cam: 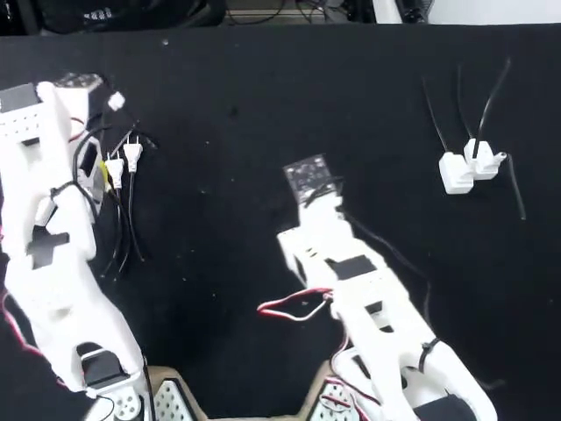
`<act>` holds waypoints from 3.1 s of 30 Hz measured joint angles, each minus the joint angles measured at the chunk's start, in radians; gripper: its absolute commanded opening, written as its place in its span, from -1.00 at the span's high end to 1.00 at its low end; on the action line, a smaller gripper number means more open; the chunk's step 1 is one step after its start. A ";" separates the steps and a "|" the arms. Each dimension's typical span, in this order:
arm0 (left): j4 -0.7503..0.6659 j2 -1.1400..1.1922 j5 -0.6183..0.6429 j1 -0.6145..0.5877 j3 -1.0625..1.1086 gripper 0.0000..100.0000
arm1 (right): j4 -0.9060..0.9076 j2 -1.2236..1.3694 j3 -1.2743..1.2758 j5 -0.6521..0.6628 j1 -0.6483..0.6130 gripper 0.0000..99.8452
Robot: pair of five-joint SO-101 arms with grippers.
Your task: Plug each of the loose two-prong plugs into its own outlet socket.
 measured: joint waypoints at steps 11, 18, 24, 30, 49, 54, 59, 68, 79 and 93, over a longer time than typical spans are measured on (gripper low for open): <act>-0.201 -0.566 0.221 0.443 0.606 0.94 | 0.000 0.000 0.000 -0.146 0.183 0.75; -0.652 -0.629 0.388 0.634 1.088 0.55 | 0.000 0.000 0.000 -0.181 0.219 0.75; -0.775 -0.661 0.446 0.667 1.227 0.60 | 0.000 0.000 0.000 -0.181 0.221 0.75; -0.637 -0.732 0.453 0.583 1.158 0.60 | 0.000 0.000 0.000 -0.181 0.221 0.75; -0.451 -0.758 0.379 0.520 1.086 0.60 | 0.000 0.000 0.000 -0.181 0.221 0.75; -0.374 -0.755 0.373 0.660 1.039 0.60 | 0.000 0.000 0.000 -0.181 0.226 0.75; -0.494 -0.752 0.362 0.720 1.103 0.60 | 0.000 0.000 0.000 -0.181 0.226 0.75; -0.698 -0.750 0.207 0.466 1.243 0.60 | 0.000 0.000 0.000 -0.181 0.226 0.75; -0.730 -0.750 0.198 0.296 1.162 0.60 | 0.000 0.000 0.000 -0.181 0.226 0.75; -0.908 -0.750 0.319 0.470 1.456 0.60 | 0.000 0.000 0.000 -0.181 0.226 0.75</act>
